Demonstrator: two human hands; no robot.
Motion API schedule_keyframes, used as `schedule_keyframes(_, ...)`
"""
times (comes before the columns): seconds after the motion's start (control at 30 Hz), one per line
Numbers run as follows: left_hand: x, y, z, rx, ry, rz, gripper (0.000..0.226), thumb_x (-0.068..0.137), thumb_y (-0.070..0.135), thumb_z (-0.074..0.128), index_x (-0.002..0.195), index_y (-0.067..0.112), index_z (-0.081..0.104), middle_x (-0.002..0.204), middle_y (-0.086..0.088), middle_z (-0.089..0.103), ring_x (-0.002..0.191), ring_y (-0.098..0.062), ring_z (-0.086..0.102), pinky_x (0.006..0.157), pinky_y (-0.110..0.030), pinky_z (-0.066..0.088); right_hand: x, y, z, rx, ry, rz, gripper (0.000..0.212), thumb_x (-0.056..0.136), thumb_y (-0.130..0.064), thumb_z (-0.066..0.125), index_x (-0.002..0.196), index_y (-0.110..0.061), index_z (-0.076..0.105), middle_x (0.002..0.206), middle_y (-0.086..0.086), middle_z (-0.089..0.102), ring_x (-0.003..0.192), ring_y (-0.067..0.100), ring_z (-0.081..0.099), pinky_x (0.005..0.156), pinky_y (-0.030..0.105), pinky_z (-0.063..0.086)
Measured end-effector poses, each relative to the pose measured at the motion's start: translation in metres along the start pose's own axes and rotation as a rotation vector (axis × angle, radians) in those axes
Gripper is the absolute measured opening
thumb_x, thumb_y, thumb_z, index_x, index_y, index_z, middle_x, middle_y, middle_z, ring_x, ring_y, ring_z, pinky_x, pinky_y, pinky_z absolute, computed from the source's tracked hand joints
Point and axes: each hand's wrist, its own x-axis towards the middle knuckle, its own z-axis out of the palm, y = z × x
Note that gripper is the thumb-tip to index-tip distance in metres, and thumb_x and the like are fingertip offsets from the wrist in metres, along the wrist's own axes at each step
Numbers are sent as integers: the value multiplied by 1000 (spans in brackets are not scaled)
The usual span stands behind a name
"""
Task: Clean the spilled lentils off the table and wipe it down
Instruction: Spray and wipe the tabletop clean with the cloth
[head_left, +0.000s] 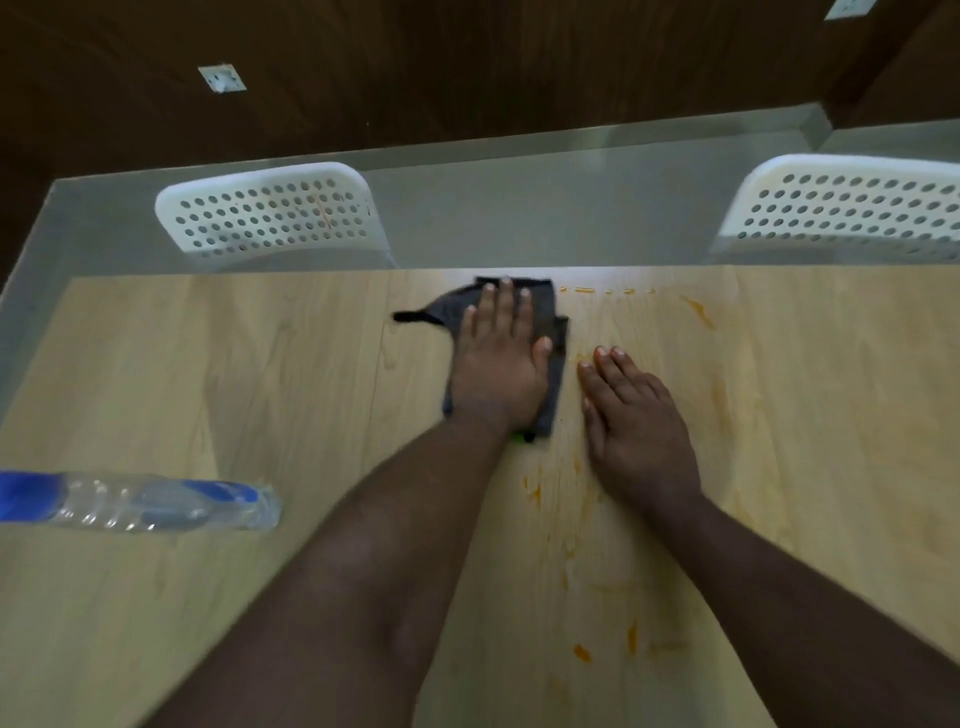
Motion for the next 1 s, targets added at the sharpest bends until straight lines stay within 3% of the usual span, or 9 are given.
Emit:
schedule_keyframes(0.1,-75,11,6,-20,-36,94,70,110,49,20,169,15,2,177,-9,-7,163,-24,-8,132,-46,3,-2,-1,-2,3,-13,-3,56,109,-37,32,161,-18,41,169,1,34,159,16,23,127,41,25)
schedule_keyframes(0.2,-132,-19,3,-43,-80,93,69,110,50,16,169,19,-2,176,-4,-13,162,-19,-15,132,-44,1,-6,-2,-8,26,-25,-6,55,110,-38,31,162,-19,39,170,1,33,159,15,22,127,43,25)
schedule_keyframes(0.37,-107,-58,3,3,-16,-19,70,107,50,12,169,16,9,177,-8,2,163,-24,0,132,-46,8,-7,-4,-7,16,-36,6,55,113,-38,29,165,-21,30,172,-2,26,161,14,15,131,39,16)
schedule_keyframes(0.53,-75,-17,10,-4,29,-63,70,108,49,15,169,14,12,176,-13,6,163,-28,5,131,-48,9,-6,-3,-3,18,24,-8,53,113,-38,31,163,-20,35,171,-1,30,160,14,20,130,39,18)
schedule_keyframes(0.7,-172,31,23,-63,8,41,70,109,49,18,169,15,5,177,-10,-3,163,-26,-4,132,-47,5,-16,-7,-6,60,56,-4,47,111,-31,42,155,-15,50,164,6,43,156,20,32,126,37,22)
schedule_keyframes(0.83,-263,0,26,-74,-47,60,70,109,49,21,169,19,2,177,-5,-8,163,-21,-10,131,-48,6,-54,-15,-13,99,-10,11,46,109,-27,49,153,-13,53,163,9,45,155,25,34,126,37,23)
schedule_keyframes(1.0,-255,-41,15,-27,-38,-19,70,107,50,12,169,17,7,177,-7,-3,163,-23,-3,132,-45,5,-130,-31,-14,95,-81,-45,59,104,-42,33,153,-15,53,162,7,45,153,24,37,126,43,29)
